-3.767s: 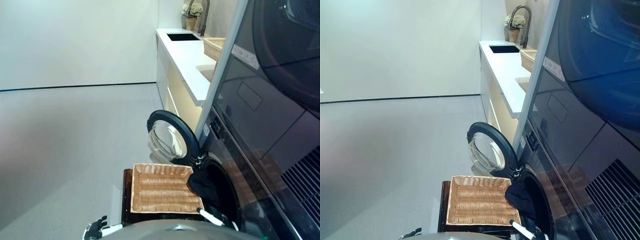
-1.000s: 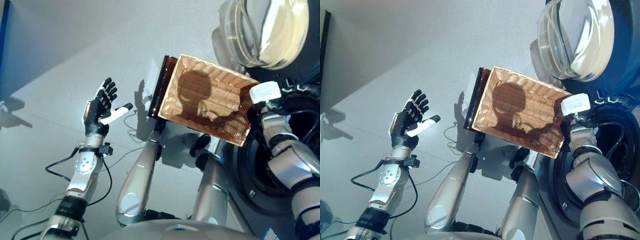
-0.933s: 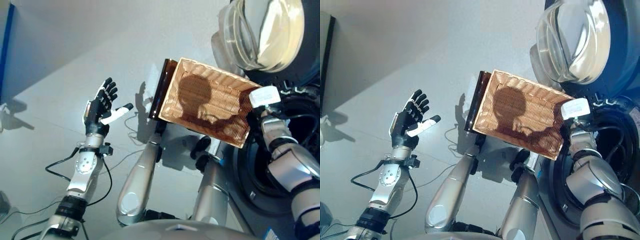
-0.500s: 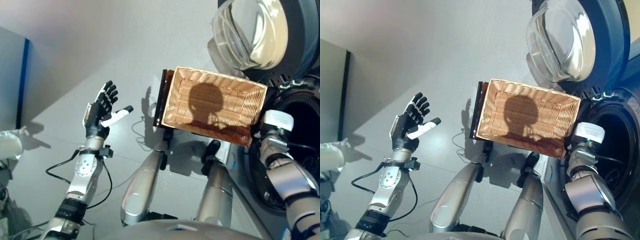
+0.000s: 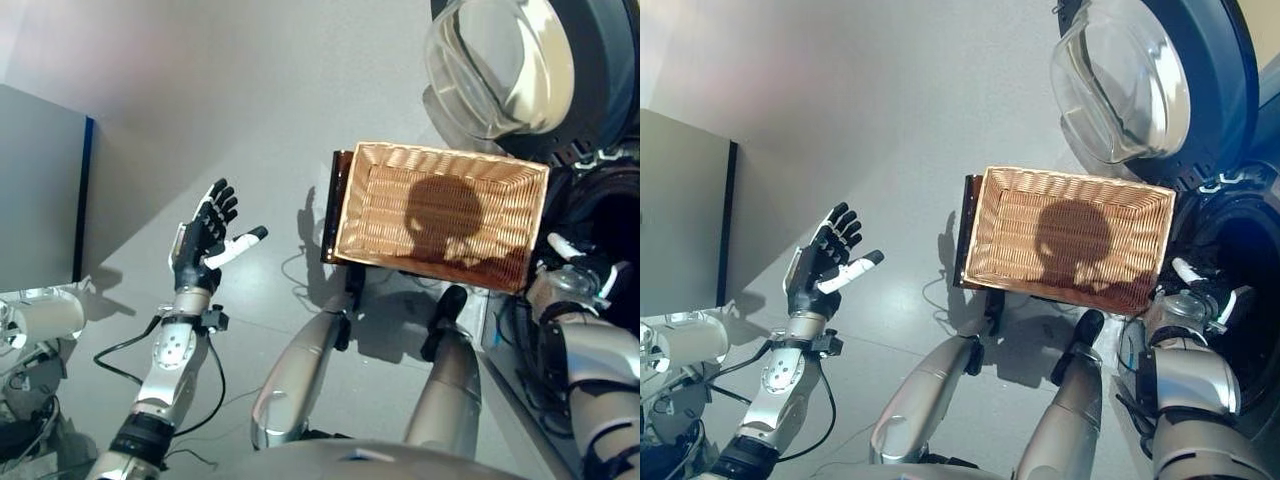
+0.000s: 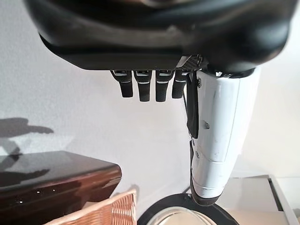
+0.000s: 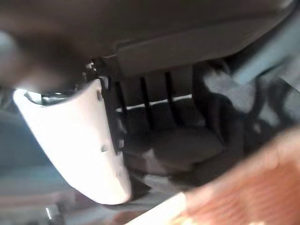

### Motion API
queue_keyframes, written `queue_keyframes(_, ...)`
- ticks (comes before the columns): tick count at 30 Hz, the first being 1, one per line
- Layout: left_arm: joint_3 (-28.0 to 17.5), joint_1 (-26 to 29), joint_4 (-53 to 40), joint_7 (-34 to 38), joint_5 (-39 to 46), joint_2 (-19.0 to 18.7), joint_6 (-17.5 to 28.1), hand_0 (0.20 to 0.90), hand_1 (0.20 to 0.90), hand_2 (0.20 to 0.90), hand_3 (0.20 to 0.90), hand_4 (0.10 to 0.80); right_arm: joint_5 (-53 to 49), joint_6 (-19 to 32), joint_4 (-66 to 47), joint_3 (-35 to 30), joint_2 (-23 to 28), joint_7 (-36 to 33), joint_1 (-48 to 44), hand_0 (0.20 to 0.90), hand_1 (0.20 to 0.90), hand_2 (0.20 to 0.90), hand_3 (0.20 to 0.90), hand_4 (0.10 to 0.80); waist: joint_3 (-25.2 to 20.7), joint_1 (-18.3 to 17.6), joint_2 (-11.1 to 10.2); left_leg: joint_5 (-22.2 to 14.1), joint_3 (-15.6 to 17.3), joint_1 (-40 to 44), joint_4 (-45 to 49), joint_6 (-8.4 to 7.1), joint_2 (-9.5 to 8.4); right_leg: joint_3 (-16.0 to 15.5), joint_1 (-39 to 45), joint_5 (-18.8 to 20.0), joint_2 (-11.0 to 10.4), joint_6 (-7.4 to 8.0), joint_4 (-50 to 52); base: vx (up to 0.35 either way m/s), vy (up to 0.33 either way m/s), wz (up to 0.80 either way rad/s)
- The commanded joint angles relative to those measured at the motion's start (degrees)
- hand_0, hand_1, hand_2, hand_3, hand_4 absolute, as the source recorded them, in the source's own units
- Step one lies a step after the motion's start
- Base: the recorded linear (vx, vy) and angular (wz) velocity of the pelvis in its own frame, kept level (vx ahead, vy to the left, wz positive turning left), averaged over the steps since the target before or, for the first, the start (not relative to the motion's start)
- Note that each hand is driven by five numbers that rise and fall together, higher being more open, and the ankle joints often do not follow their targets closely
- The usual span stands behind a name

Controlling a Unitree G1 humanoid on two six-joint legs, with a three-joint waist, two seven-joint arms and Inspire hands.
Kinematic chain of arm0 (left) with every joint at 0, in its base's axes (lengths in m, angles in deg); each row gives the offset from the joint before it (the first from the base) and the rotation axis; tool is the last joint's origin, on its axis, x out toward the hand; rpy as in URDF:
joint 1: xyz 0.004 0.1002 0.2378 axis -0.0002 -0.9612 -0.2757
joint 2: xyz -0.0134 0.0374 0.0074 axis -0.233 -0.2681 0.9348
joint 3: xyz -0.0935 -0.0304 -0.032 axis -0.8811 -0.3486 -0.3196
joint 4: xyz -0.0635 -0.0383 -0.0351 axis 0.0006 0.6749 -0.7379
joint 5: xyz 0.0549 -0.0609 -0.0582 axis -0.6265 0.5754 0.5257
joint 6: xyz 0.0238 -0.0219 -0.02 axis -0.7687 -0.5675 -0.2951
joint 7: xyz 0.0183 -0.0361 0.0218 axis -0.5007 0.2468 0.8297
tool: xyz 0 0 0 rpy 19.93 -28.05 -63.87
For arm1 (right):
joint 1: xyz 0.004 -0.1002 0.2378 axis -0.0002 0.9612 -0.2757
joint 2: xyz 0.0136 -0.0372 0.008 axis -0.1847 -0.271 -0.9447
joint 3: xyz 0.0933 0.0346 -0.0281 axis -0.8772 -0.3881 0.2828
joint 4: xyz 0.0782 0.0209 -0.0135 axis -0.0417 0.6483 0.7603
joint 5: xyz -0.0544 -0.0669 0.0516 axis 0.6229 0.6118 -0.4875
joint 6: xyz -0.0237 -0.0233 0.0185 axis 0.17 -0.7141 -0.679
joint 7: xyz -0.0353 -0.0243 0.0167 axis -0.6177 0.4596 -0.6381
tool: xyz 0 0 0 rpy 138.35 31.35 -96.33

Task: Pick up the clothes and place them into the washing machine

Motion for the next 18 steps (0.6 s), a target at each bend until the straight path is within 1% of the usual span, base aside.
queue_keyframes(1, -0.04, 1.30, -4.76, 3.18, -0.90, -0.67, 6.72, 0.900, 0.900, 0.900, 0.900, 0.800, -10.45, 9.98, -6.47, -0.15, -1.55, -0.46, -1.64, 0.200, 0.200, 0.200, 0.200, 0.300, -2.09, -0.76, 0.79, -0.69, -1.27, -2.80, 1.83, -4.50, 0.74, 1.92, 1.55, -0.29, 0.22, 0.97, -2.07, 0.030, 0.015, 0.02)
queue_keyframes(3, -0.03, 1.59, -4.56, 4.07, -0.92, -0.33, 6.70, 0.900, 0.900, 0.900, 0.900, 0.800, -15.23, 13.24, -9.55, -0.93, -5.13, 0.55, -2.04, 0.200, 0.200, 0.200, 0.200, 0.300, -1.90, -1.44, 0.43, -0.88, -1.04, -2.76, 2.00, -4.47, 0.86, 2.07, 1.75, -0.19, 0.40, 0.89, -2.32, 0.011, 0.007, -0.05)
queue_keyframes(4, -0.35, 1.96, -4.41, 4.71, -1.00, 0.02, 6.68, 0.900, 0.900, 0.900, 0.900, 0.800, -18.02, 16.03, -13.12, -1.59, -8.08, 1.22, -1.36, 0.200, 0.200, 0.200, 0.200, 0.300, -1.74, -1.88, 0.27, -0.98, -0.89, -2.82, 2.10, -4.45, 0.94, 2.22, 1.71, -0.11, 0.49, 0.88, -2.40, 0.024, 0.022, -0.13)
queue_keyframes(5, -0.27, 2.25, -4.51, 5.14, -0.72, 0.87, 6.72, 0.900, 0.900, 0.900, 0.900, 0.800, -22.95, 18.97, -16.88, -3.41, -11.58, 3.28, -0.78, 0.200, 0.200, 0.200, 0.200, 0.300, -1.52, -2.31, 0.40, -1.04, -0.81, -2.84, 2.05, -4.41, 0.99, 2.29, 1.72, -0.10, 0.62, 0.86, -2.52, 0.020, 0.019, -0.13)
queue_keyframes(6, -0.10, 2.21, -4.41, 5.32, -0.68, 1.02, 6.68, 0.900, 0.900, 0.900, 0.900, 0.800, -25.21, 21.14, -18.42, -4.92, -13.57, 3.94, 0.02, 0.200, 0.200, 0.200, 0.200, 0.300, -1.45, -2.64, 0.20, -1.11, -0.80, -2.76, 2.06, -4.44, 0.97, 2.31, 1.88, -0.27, 0.65, 0.84, -2.53, 0.011, 0.014, -0.13)
queue_keyframes(8, 0.62, 2.29, -3.79, 5.44, -0.25, 1.44, 6.99, 0.900, 0.900, 0.900, 0.900, 0.800, -30.98, 25.16, -21.45, -6.73, -17.03, 6.53, -0.95, 0.200, 0.200, 0.200, 0.200, 0.300, -1.17, -2.80, 0.47, -1.18, -0.81, -3.08, 2.36, -4.44, 0.81, 2.32, 1.83, -0.57, 0.69, 0.72, -2.37, -0.006, 0.009, -0.14)
queue_keyframes(12, 1.10, 1.24, -3.98, 5.39, 0.43, 1.98, 7.70, 0.900, 0.900, 0.900, 0.900, 0.800, -32.01, 29.52, -23.95, -9.10, -15.58, 5.16, -3.83, 0.200, 0.200, 0.200, 0.200, 0.300, -0.86, -2.85, 1.37, -1.21, -0.85, -3.81, 2.66, -4.35, 0.33, 2.51, 1.09, -0.68, 0.32, 0.71, -1.90, -0.010, 0.020, -0.01)
queue_keyframes(15, 0.98, 0.56, -4.74, 5.26, 0.61, 2.07, 8.03, 0.900, 0.900, 0.900, 0.900, 0.800, -28.86, 30.30, -25.29, -9.42, -13.02, 1.91, -5.62, 0.200, 0.200, 0.200, 0.200, 0.300, -0.87, -2.60, 2.14, -1.03, -0.72, -4.17, 2.49, -4.38, -0.02, 2.70, 0.47, -0.58, 0.00, 0.78, -1.68, -0.009, 0.049, 0.02)
queue_keyframes(16, 0.90, 0.15, -5.07, 5.17, 0.59, 1.88, 8.22, 0.900, 0.900, 0.900, 0.900, 0.800, -27.07, 30.73, -26.45, -9.53, -11.13, 0.28, -6.46, 0.200, 0.200, 0.200, 0.200, 0.300, -1.10, -2.52, 2.30, -1.00, -0.68, -4.13, 2.32, -4.34, -0.16, 2.86, 0.41, -0.50, -0.21, 0.81, -1.71, 0.003, 0.048, 0.04)
queue_keyframes(17, 0.93, 0.16, -5.08, 5.16, 0.60, 1.91, 8.23, 0.900, 0.900, 0.900, 0.900, 0.800, -26.82, 30.71, -26.53, -9.53, -11.10, 0.01, -6.49, 0.200, 0.200, 0.200, 0.200, 0.300, -1.10, -2.49, 2.34, -0.99, -0.67, -4.13, 2.30, -4.33, -0.17, 2.87, 0.39, -0.49, -0.22, 0.82, -1.71, 0.015, 0.043, 0.03)
queue_keyframes(18, 0.92, -0.01, -5.12, 5.07, 0.66, 1.77, 8.33, 0.900, 0.900, 0.900, 0.900, 0.800, -25.82, 30.93, -26.91, -9.63, -9.57, -0.99, -7.09, 0.200, 0.200, 0.200, 0.200, 0.300, -1.31, -2.46, 2.39, -0.98, -0.69, -4.08, 2.19, -4.31, -0.30, 2.93, 0.31, -0.51, -0.28, 0.84, -1.60, 0.000, 0.000, 0.00)
